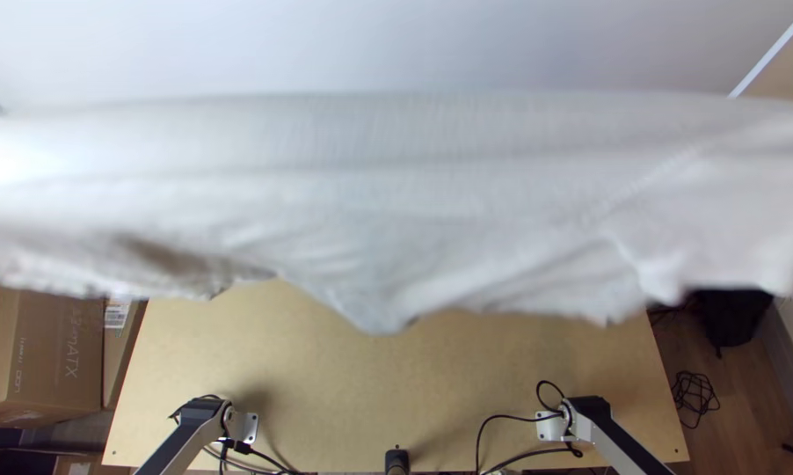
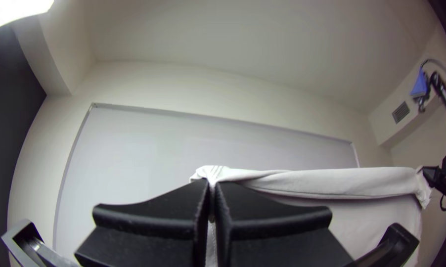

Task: Fold the t-shirt

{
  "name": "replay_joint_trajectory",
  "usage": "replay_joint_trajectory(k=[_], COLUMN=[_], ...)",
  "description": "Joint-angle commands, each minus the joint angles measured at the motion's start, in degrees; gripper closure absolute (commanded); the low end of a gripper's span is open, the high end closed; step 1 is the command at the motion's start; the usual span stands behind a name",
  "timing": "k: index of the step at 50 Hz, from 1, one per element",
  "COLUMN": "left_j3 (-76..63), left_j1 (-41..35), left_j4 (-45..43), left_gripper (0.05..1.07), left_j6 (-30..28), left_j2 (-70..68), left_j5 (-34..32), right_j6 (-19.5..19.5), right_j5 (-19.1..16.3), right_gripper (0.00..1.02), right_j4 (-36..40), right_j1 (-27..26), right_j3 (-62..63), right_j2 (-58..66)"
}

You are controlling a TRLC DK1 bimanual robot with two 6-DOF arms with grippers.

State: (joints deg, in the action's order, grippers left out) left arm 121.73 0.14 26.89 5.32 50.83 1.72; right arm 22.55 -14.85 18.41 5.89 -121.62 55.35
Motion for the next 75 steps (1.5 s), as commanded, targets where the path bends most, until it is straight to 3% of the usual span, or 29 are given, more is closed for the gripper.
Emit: replay_joint_trajectory(k=[1, 9, 14, 30, 37, 42, 59, 75], left_j3=[0.26, -1.59, -12.66, -65.39, -79.46, -82.27, -80.07, -66.89], left_j1=[0.82, -0.76, -3.31, -2.95, 0.21, 0.39, 0.82, 1.62], left_j4=[2.2, 7.29, 7.91, -0.18, -4.22, -7.21, -22.85, -27.69], left_gripper=[1.05, 1.05, 1.05, 1.05, 1.05, 1.05, 1.05, 1.05], left_j6=[2.85, 5.05, 5.58, 4.08, 3.82, 3.82, 0.65, 0.04], left_j2=[0.32, 0.5, -2.58, -15.76, -14.0, -8.29, 18.61, 39.87], left_j5=[2.33, 1.8, 1.71, -3.39, -11.65, -12.7, -12.53, -11.47], right_j6=[1.62, 3.29, 4.44, 4.79, 5.05, 4.61, 1.8, -0.48], right_j5=[1.84, 1.76, 1.49, 1.67, 1.84, 1.93, 2.02, 1.93], right_gripper=[1.0, 1.0, 1.0, 1.0, 1.0, 1.0, 1.0, 1.0], right_j4=[-0.75, 0.75, 2.42, -3.3, -8.13, -12.88, -29.31, -31.33], right_j1=[-0.09, -0.09, -0.18, 4.66, 6.59, 6.59, 4.74, 2.2], right_j3=[-0.72, 0.07, 6.66, 60.54, 79.96, 87.26, 85.24, 69.15], right_j2=[0.37, 1.25, 0.55, -13.96, -15.54, -10.88, 18.91, 37.72])
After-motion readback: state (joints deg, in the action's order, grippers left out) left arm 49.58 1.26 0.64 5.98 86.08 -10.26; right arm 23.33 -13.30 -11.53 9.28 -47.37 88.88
